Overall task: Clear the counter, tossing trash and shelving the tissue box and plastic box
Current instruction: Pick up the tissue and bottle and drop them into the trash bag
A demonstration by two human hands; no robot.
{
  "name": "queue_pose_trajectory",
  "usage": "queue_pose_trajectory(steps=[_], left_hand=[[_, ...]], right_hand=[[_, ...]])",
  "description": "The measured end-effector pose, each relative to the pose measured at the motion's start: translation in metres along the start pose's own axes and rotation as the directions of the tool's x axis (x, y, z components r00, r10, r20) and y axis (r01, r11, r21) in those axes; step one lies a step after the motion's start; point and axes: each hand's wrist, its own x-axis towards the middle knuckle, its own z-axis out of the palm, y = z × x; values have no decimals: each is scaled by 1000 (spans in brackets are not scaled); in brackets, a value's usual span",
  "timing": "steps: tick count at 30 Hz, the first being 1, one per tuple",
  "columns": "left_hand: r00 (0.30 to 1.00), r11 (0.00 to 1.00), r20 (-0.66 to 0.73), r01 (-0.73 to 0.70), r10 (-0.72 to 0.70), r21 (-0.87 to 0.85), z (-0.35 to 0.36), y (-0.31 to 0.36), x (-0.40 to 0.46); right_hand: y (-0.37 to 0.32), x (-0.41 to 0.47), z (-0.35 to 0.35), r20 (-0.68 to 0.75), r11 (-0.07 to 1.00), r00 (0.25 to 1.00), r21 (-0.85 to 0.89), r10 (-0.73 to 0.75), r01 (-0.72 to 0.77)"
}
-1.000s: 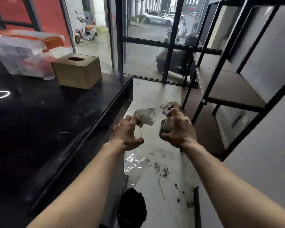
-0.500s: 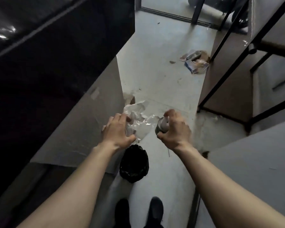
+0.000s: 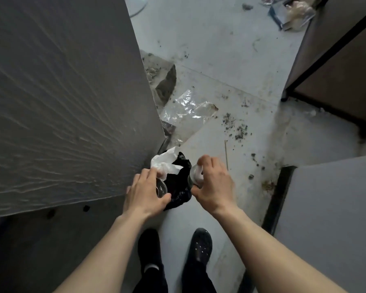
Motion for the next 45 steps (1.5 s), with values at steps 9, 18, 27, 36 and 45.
queue_pose_trajectory(steps=[9, 18, 27, 36, 45], left_hand=[[995, 1000, 97, 25, -24, -2, 82, -35, 58], [995, 997, 98, -6, -1, 81, 78, -50, 79], [989, 970, 71, -141, 129, 198, 25, -20, 55], [974, 939, 4, -219, 226, 264, -87, 56, -8], [936, 892, -37, -321, 350, 317, -206, 122, -100]], right_hand=[[21, 25, 91, 129, 999, 991, -26, 22, -19], [13, 38, 110, 250, 998, 968, 70, -18, 1], [3, 27, 46, 275, 999, 961, -19, 38, -34], [-35, -13, -83, 223, 999, 974, -40, 44, -36], [-85, -93, -212, 139, 994, 988, -101, 61, -47]])
